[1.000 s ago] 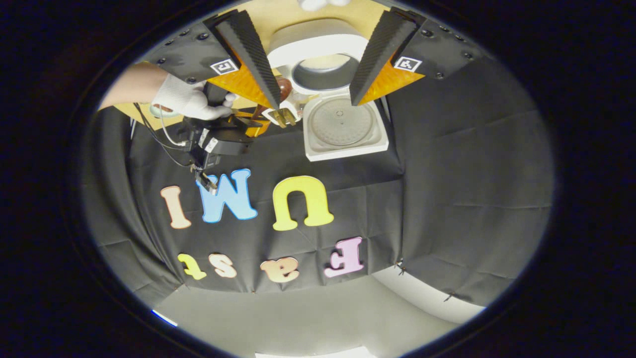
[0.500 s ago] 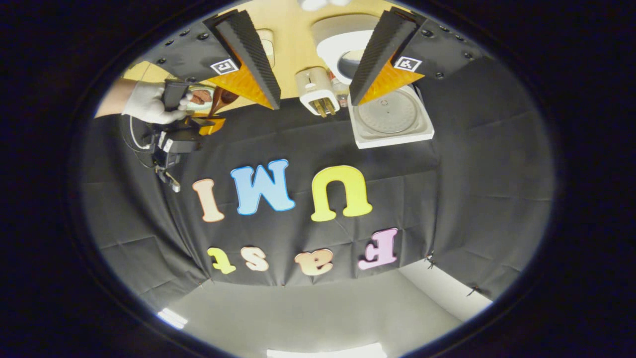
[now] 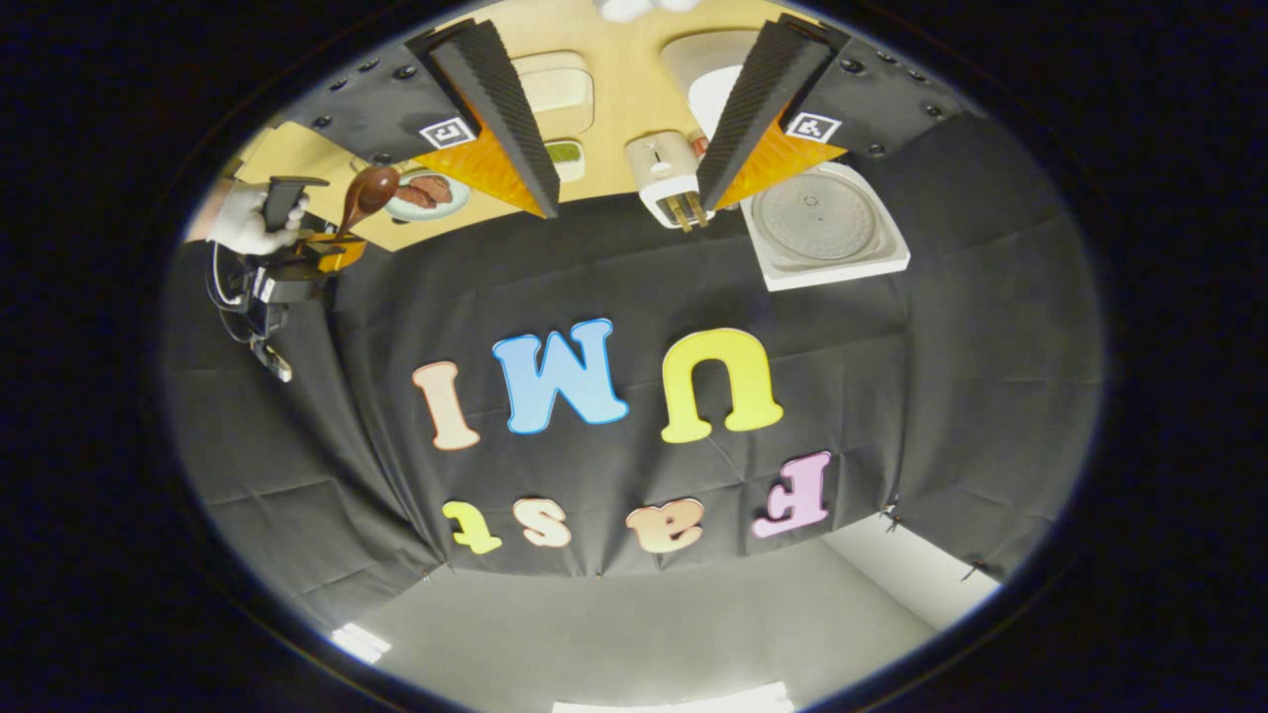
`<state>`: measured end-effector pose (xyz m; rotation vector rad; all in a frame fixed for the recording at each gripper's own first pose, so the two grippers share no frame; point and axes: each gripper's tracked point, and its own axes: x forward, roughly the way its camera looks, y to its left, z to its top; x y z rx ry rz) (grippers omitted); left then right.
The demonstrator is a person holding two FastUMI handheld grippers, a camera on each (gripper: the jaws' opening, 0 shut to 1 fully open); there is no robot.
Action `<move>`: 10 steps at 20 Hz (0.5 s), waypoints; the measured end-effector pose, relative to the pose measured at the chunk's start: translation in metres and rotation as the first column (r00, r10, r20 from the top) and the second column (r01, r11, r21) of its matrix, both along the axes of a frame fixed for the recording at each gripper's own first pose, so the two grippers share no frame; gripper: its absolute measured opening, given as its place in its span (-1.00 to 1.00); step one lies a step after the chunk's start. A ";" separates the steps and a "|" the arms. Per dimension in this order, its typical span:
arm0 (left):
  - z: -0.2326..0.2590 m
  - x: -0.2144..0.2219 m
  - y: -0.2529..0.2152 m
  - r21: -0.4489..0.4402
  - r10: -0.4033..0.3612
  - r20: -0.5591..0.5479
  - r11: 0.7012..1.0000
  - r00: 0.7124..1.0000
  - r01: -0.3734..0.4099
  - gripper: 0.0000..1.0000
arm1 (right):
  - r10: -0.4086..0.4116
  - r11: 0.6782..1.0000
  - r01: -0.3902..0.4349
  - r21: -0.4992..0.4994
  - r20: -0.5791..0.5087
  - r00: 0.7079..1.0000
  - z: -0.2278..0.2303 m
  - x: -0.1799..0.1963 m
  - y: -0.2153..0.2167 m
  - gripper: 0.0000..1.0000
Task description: Close the left gripper, press the button to open the rice cooker; take a wooden spoon from the chopstick holder with the right hand, scoop a spoonful of rice and pour it into the rice cooker, then put the wooden spoon back into the chopstick holder.
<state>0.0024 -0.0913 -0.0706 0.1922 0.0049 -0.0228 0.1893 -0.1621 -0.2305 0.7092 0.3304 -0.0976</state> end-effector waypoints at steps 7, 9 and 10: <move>0.001 0.000 -0.015 0.037 0.022 -0.023 0.999 1.000 -0.021 0.94 | 0.019 0.996 -0.022 -0.083 -0.035 0.999 -0.042 0.010 -0.003 -0.65; 0.004 0.000 -0.017 0.049 0.033 -0.022 0.998 0.999 -0.032 0.90 | 0.028 0.992 -0.033 -0.121 -0.046 0.999 -0.055 0.013 0.000 -0.65; 0.005 -0.001 -0.018 0.053 0.037 -0.021 0.998 0.999 -0.036 0.90 | 0.031 0.989 -0.039 -0.143 -0.057 0.998 -0.062 0.014 0.002 -0.65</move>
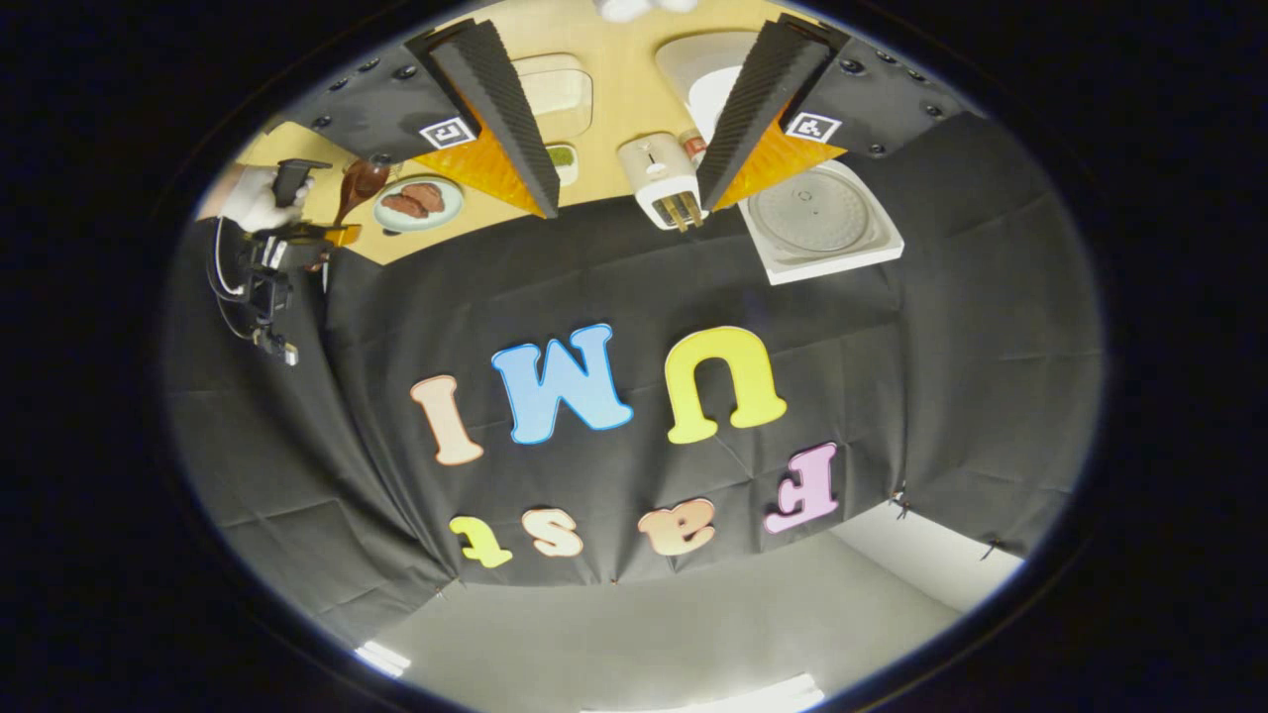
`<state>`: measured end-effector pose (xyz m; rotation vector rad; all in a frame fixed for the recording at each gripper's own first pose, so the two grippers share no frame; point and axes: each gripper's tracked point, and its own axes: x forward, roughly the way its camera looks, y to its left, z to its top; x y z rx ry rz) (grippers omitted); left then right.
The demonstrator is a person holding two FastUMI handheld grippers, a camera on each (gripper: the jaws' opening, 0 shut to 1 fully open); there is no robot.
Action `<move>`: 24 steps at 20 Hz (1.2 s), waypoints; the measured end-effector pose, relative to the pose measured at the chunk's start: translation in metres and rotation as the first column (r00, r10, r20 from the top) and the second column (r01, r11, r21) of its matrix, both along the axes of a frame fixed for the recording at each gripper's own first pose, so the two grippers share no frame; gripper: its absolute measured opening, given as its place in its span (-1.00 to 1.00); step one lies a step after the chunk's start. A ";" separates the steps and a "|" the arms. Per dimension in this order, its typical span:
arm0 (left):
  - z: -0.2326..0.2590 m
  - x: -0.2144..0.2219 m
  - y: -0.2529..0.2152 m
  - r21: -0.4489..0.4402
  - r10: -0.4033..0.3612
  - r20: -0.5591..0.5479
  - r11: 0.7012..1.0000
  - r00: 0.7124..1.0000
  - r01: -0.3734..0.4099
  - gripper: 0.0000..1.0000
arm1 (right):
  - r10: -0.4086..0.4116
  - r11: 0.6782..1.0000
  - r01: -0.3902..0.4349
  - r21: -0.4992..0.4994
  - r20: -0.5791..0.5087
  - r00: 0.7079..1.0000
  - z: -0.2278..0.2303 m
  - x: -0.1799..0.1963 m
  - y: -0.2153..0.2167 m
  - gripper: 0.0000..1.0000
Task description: Close the left gripper, press the button to open the rice cooker; take a wooden spoon from the chopstick holder with the right hand, scoop a spoonful of rice and pour it into the rice cooker, then put the wooden spoon back into the chopstick holder.
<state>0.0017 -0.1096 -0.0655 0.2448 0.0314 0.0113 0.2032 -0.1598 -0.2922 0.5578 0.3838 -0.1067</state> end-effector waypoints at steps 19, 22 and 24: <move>0.001 0.002 0.012 0.005 0.058 -0.024 0.998 0.998 -0.058 0.97 | 0.008 0.978 -0.018 -0.208 -0.047 0.999 0.015 -0.025 -0.029 0.87; 0.007 0.011 0.031 0.001 0.078 -0.016 0.997 0.997 -0.078 0.99 | 0.014 0.932 -0.001 -0.363 0.032 0.999 0.071 -0.051 -0.032 0.96; 0.018 0.021 0.048 -0.005 0.084 0.007 0.996 0.996 -0.084 0.99 | 0.019 0.903 0.030 -0.428 0.108 0.994 0.116 -0.071 -0.024 0.96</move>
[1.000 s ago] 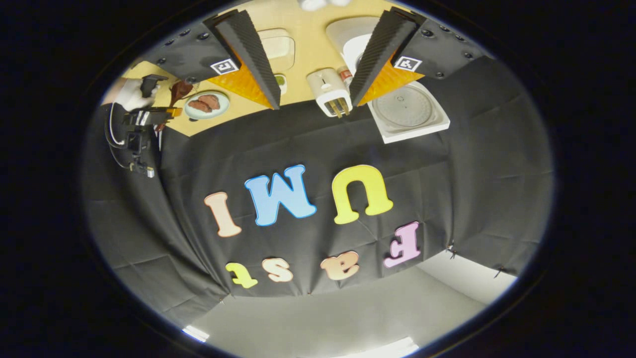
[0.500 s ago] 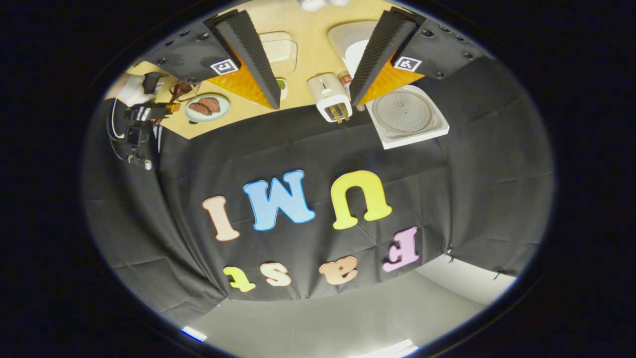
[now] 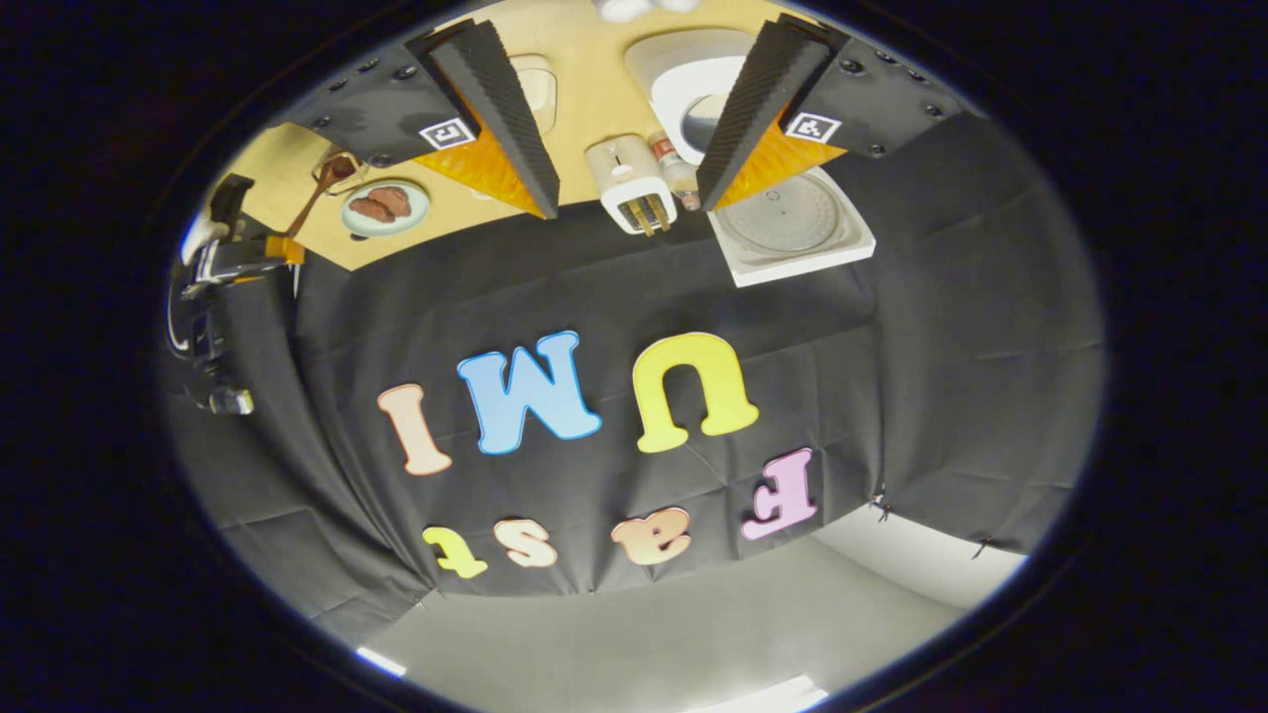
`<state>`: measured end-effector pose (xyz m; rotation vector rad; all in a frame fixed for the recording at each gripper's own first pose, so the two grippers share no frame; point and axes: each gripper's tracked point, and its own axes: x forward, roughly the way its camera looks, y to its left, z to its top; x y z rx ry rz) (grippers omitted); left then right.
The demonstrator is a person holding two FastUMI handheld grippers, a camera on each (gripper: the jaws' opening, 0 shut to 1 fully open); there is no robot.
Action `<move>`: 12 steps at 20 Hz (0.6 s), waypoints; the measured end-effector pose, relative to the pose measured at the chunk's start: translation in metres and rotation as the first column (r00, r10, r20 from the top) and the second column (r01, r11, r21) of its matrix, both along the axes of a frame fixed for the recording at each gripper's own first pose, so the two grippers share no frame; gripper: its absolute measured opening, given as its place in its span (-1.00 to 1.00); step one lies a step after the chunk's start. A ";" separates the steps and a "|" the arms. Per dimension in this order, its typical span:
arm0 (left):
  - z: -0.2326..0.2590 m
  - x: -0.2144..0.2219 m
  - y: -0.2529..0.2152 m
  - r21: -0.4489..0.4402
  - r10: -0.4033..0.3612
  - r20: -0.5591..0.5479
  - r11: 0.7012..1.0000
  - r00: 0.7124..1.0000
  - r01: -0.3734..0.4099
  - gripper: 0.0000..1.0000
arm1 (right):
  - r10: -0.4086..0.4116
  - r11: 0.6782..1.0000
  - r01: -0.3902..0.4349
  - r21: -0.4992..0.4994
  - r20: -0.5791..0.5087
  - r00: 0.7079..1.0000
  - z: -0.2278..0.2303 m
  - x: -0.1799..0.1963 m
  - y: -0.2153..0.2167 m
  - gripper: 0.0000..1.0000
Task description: Close the left gripper, press the button to open the rice cooker; take a wooden spoon from the chopstick holder with the right hand, scoop a spoonful of rice and pour it into the rice cooker, then put the wooden spoon back into the chopstick holder.
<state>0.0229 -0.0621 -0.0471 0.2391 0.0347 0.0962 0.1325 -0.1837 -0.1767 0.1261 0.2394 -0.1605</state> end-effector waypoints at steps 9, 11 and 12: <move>0.042 0.033 0.069 -0.069 0.054 0.076 0.996 0.996 -0.049 0.98 | 0.088 0.996 -0.087 -0.014 0.197 0.977 0.101 -0.094 0.084 0.95; 0.046 0.043 0.084 -0.088 0.064 0.072 0.994 0.995 -0.057 0.98 | 0.115 0.993 -0.116 -0.003 0.198 0.974 0.106 -0.104 0.101 0.95; 0.049 0.051 0.094 -0.108 0.073 0.067 0.992 0.995 -0.066 0.97 | 0.126 0.992 -0.129 0.006 0.194 0.973 0.108 -0.107 0.111 0.95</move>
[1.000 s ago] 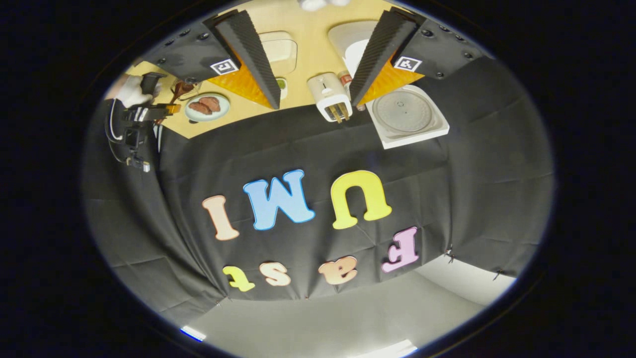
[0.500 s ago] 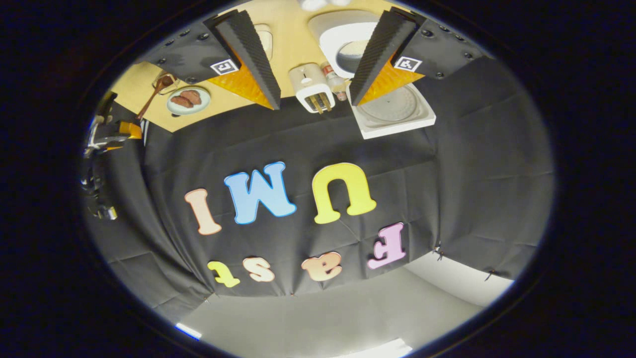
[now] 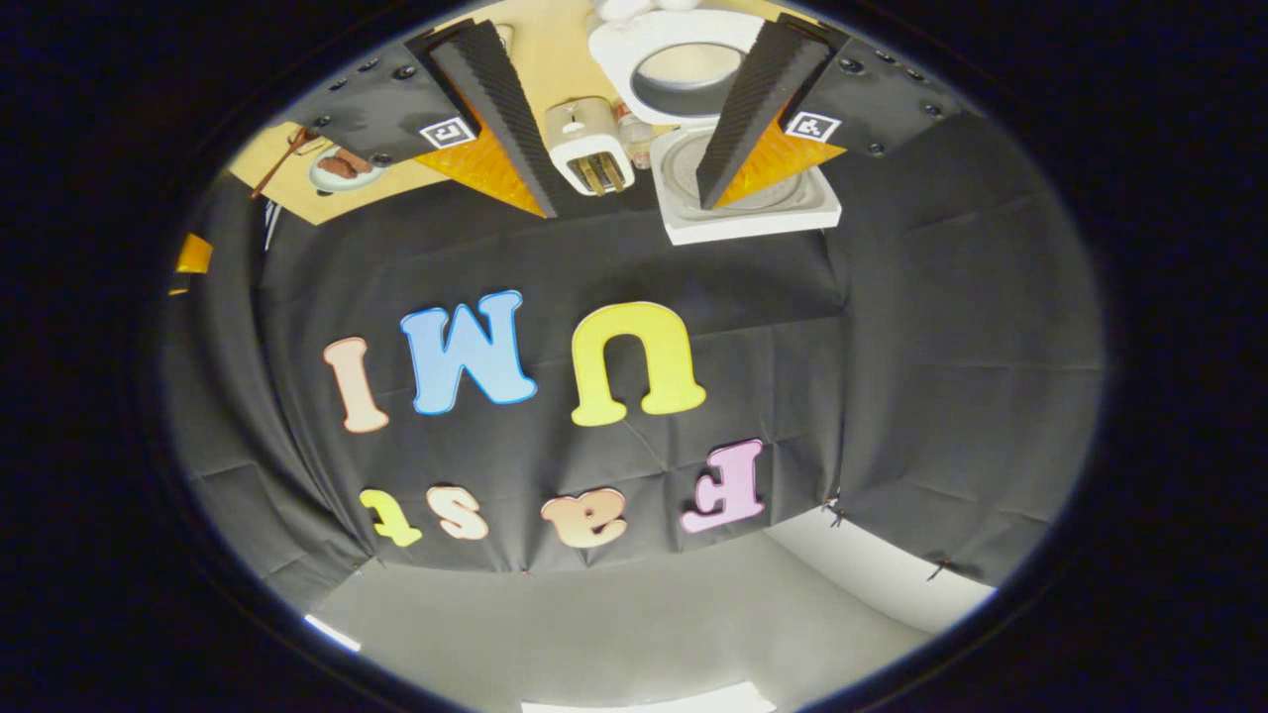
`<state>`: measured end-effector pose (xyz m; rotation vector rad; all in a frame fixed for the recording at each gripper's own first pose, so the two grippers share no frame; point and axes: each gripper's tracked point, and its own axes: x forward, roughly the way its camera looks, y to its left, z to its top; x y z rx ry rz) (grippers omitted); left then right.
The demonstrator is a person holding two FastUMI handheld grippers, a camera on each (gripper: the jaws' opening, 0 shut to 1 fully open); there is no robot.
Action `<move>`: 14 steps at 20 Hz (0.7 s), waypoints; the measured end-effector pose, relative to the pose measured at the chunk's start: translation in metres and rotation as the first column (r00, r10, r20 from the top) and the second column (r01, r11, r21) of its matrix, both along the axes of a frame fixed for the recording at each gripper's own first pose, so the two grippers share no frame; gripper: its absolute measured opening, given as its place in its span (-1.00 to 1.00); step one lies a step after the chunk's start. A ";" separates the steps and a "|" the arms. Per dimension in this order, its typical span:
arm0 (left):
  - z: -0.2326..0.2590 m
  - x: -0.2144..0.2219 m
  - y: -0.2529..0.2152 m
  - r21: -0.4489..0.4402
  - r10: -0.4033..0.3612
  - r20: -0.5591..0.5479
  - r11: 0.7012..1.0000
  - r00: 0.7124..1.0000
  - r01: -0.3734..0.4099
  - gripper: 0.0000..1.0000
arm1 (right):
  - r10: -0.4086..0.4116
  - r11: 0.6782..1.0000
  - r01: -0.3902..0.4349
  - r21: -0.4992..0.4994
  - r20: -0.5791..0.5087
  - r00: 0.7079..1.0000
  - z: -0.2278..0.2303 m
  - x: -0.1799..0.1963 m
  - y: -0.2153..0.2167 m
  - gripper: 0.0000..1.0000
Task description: Close the left gripper, press the button to open the rice cooker; take a wooden spoon from the chopstick holder with the right hand, scoop a spoonful of rice and pour it into the rice cooker, then put the wooden spoon back into the chopstick holder.
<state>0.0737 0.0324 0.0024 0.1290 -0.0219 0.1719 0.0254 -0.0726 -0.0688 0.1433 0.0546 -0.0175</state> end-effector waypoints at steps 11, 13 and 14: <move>0.032 0.160 0.178 -0.086 0.208 -0.056 0.973 0.976 -0.213 0.95 | 0.038 0.999 -0.038 -0.029 -0.027 0.999 0.019 -0.002 0.041 1.00; 0.016 0.191 0.195 -0.090 0.229 -0.114 0.967 0.967 -0.239 0.94 | 0.055 0.997 -0.058 -0.046 -0.047 0.997 0.015 -0.002 0.049 0.96; 0.005 0.205 0.203 -0.090 0.234 -0.154 0.964 0.960 -0.249 0.94 | 0.057 0.997 -0.060 -0.046 -0.055 0.997 0.014 -0.002 0.051 0.96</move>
